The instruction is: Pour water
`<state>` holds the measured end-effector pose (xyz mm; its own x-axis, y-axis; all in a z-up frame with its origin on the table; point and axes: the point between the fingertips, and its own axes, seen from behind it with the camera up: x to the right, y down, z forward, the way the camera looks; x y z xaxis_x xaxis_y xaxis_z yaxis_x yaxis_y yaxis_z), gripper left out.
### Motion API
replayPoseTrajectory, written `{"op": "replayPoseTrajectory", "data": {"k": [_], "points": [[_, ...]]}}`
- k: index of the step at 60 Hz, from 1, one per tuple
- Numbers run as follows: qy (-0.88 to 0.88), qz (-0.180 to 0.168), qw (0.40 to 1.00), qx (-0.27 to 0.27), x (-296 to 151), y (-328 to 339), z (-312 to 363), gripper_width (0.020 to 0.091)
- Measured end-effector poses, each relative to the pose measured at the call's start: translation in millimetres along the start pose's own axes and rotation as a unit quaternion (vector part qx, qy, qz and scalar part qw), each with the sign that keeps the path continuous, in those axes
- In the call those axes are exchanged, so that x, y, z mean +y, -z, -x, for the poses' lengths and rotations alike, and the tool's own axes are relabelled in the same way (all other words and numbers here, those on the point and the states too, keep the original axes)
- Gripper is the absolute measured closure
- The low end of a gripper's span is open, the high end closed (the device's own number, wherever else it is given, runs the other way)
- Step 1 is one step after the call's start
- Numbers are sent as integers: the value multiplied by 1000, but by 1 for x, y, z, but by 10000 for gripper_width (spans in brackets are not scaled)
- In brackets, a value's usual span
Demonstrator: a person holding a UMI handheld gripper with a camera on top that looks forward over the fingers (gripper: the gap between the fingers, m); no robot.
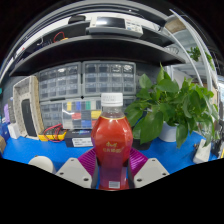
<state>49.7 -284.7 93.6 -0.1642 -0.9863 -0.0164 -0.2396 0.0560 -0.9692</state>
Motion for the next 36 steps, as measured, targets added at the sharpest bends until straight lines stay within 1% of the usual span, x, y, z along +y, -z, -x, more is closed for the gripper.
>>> {"op": "replayPoseTrajectory", "data": {"k": [3, 6, 7, 8, 10, 12, 18, 26, 31, 36], "points": [[-3, 6, 1000, 1, 2, 1, -1, 623], [-1, 25, 1000, 5, 11, 3, -1, 494], [1, 33, 999, 8, 15, 4, -2, 522], [4, 39, 999, 11, 18, 6, -3, 443], [11, 50, 999, 16, 24, 11, -3, 407], [14, 57, 998, 18, 30, 19, -3, 385], [8, 69, 997, 22, 39, 51, 5, 379], [5, 83, 996, 27, 38, 107, 19, 386], [4, 88, 996, 19, 25, 140, 35, 384], [16, 78, 997, 7, 0, 167, 55, 384]]}}
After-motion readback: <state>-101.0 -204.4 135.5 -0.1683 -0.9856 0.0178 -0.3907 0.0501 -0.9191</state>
